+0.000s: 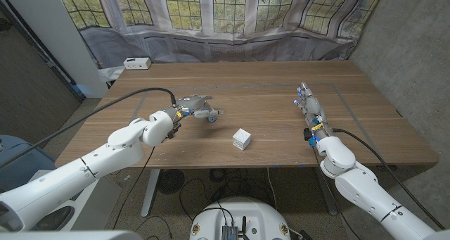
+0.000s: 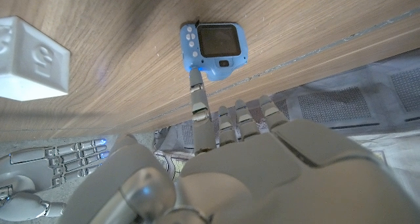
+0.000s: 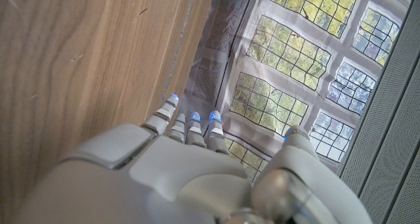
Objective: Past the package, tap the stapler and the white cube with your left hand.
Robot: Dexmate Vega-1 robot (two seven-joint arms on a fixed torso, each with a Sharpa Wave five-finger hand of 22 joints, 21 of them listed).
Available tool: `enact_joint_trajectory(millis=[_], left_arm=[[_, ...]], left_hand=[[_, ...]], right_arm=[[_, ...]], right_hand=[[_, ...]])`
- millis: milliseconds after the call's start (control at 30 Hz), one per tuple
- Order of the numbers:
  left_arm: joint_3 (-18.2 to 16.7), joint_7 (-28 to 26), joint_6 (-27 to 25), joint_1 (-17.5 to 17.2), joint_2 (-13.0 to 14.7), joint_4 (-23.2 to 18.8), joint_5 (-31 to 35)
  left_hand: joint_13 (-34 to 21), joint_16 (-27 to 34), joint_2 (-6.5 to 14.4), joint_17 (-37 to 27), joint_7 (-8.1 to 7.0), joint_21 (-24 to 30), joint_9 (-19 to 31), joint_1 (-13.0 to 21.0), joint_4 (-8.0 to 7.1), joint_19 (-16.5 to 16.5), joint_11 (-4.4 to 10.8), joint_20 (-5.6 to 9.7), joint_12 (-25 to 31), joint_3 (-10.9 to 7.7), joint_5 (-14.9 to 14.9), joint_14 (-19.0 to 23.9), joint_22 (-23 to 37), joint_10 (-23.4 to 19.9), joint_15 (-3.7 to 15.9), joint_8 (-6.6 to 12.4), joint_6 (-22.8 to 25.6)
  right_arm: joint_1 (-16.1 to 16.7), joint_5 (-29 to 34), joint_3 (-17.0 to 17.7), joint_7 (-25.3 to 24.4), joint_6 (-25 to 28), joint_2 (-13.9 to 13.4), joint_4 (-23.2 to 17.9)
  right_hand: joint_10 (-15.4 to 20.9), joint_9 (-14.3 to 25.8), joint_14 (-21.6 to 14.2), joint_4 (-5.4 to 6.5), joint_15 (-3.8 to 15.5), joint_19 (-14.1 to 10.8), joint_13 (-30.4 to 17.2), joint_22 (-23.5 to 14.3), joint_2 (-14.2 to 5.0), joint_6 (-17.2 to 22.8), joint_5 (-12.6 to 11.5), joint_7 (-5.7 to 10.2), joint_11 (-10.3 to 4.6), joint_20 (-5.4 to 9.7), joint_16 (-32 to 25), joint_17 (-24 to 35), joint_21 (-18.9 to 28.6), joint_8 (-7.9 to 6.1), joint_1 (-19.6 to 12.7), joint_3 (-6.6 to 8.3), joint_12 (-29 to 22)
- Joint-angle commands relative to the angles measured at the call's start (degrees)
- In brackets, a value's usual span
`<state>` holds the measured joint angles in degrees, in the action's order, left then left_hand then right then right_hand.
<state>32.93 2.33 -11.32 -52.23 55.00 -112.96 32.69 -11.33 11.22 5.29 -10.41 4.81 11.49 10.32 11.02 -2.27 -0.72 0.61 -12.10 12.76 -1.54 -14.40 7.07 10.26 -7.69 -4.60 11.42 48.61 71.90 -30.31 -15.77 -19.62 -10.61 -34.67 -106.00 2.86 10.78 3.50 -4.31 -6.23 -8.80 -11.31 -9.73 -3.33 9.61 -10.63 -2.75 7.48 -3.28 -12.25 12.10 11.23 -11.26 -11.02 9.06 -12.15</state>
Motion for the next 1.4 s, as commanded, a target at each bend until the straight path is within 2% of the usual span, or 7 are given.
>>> enact_joint_trajectory(millis=[33, 633, 833, 1000, 1167, 1300, 1400], left_arm=[[-0.89, -1.17, -0.01, -0.48, 0.25, -0.49, -0.39], [-1.07, -1.21, 0.26, -0.17, 0.43, -0.88, -0.16], [-1.26, -1.22, 0.38, -0.14, 0.5, -1.15, -0.12], [-1.4, -1.58, 0.42, -0.24, 0.28, -1.07, -0.26], [-1.69, -2.91, 0.45, -0.65, -0.03, -0.92, -0.25], [-1.94, -4.08, 0.75, -1.01, -0.33, -0.69, -0.52], [-2.06, -4.57, 1.07, -1.14, -0.47, -0.47, -0.86]], left_hand=[[-0.09, -0.05, 0.02, -0.13, -0.18, 0.23, 0.21, 0.87, 0.15, -0.41, -0.17, -0.12, 0.23, -0.07, 0.03, -0.03, 0.33, -0.64, -0.2, -0.07, -0.25], [-0.1, 0.02, 0.09, -0.14, -0.27, 0.21, 0.23, 1.05, 0.19, -0.44, -0.25, -0.14, 0.23, -0.08, 0.13, 0.25, 0.33, -0.83, -0.33, -0.25, -0.66], [-0.12, -0.01, 0.12, -0.15, -1.71, 0.16, 0.26, 1.2, 0.21, -0.38, -0.56, -0.15, 0.39, -0.07, 0.25, 0.31, 0.34, -1.41, -0.35, -0.86, -2.56], [-0.26, 0.09, 0.13, -0.17, -3.71, 0.13, 0.44, 1.49, 0.2, -0.37, -1.62, -0.15, 1.16, 0.08, 0.74, 0.98, 0.37, -4.31, -0.61, -1.88, -12.03], [-0.47, 0.08, 0.04, -0.21, -6.93, 0.17, 0.4, 1.81, 0.23, -0.61, -1.73, -0.15, 0.79, 0.3, 1.27, 1.56, 0.38, -4.72, -0.69, -2.19, -26.49], [-0.59, -0.03, 0.01, -0.24, -7.81, 0.2, 0.28, 1.98, 0.26, -0.76, -1.66, -0.14, 0.15, 0.44, 1.5, 1.47, 0.39, -3.52, -0.72, -1.96, -35.25], [-0.63, -0.22, 0.02, -0.24, -8.26, 0.23, 0.23, 2.07, 0.29, -0.9, -1.44, -0.13, -0.1, 0.47, 1.56, 0.99, 0.39, -2.87, -0.73, -2.02, -38.52]], right_arm=[[-0.2, 0.07, 0.01, 0.07, -0.13, 0.11, 0.16], [-0.29, 0.14, 0.16, 0.15, -0.39, 0.07, 0.29], [-0.3, 0.03, 0.29, 0.15, -0.51, 0.15, 0.35], [-0.33, -0.02, 0.31, 0.3, -0.65, 0.17, 0.61], [-0.37, -0.36, 0.33, 0.32, -0.71, 0.42, 0.87], [-0.47, -0.16, 0.26, 0.44, -0.89, 0.38, 1.13], [-0.51, -0.2, 0.27, 0.5, -0.94, 0.38, 1.23]], right_hand=[[0.26, 0.17, -0.3, -0.35, -0.32, -0.13, -0.23, -0.28, 0.12, 0.62, -0.19, -0.07, 0.01, -0.21, 0.2, 0.32, -0.02, -0.09, 0.36, 0.24, 0.19], [0.37, 0.17, -0.38, -0.4, -0.23, -0.12, -0.23, -0.28, 0.08, 0.64, -0.19, -0.08, 0.05, -0.17, 0.18, 0.33, -0.01, -0.07, 0.4, 0.25, 0.18], [0.35, 0.18, -0.38, -0.43, -0.26, -0.11, -0.24, -0.28, 0.06, 0.66, -0.19, -0.08, 0.04, -0.21, 0.19, 0.32, -0.01, -0.08, 0.4, 0.26, 0.19], [0.35, 0.18, -0.36, -0.45, -0.24, -0.12, -0.24, -0.28, 0.08, 0.65, -0.19, -0.05, -0.02, -0.21, 0.21, 0.32, -0.01, -0.07, 0.41, 0.26, 0.2], [0.34, 0.18, -0.39, -0.49, -0.3, -0.13, -0.24, -0.28, 0.08, 0.7, -0.19, -0.02, 0.04, -0.15, 0.2, 0.31, 0.0, -0.08, 0.39, 0.27, 0.21], [0.4, 0.18, -0.33, -0.51, -0.32, -0.11, -0.24, -0.28, 0.06, 0.68, -0.19, -0.02, 0.05, -0.19, 0.23, 0.31, -0.01, -0.07, 0.39, 0.28, 0.19], [0.37, 0.18, -0.29, -0.52, -0.2, -0.08, -0.24, -0.28, 0.06, 0.7, -0.19, -0.02, 0.05, -0.22, 0.25, 0.31, -0.02, -0.07, 0.4, 0.28, 0.21]])
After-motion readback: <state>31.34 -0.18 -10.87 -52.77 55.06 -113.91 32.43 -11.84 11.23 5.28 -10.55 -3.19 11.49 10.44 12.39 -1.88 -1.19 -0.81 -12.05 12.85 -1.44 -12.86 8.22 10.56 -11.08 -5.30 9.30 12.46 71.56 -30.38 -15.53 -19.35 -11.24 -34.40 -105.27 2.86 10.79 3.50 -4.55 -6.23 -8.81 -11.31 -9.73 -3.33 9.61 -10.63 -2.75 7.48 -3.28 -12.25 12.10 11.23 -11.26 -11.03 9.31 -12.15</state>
